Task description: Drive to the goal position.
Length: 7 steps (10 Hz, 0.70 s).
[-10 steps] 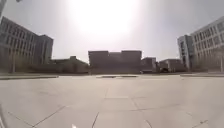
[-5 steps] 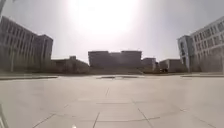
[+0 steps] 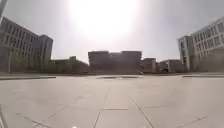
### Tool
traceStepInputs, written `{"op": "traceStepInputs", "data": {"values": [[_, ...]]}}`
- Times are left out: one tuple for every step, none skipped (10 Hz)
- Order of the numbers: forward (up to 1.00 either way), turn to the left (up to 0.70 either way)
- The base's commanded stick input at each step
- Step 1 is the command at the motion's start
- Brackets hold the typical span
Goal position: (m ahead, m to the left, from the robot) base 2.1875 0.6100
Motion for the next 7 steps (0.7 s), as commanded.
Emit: {"op": "traceStepInputs", "data": {"values": [[0.70, 0.35], [0.70, 0.35], [0.70, 0.35], [0.70, 0.35], [0.70, 0.28], [0.70, 0.20], [0.70, 0.12]]}}
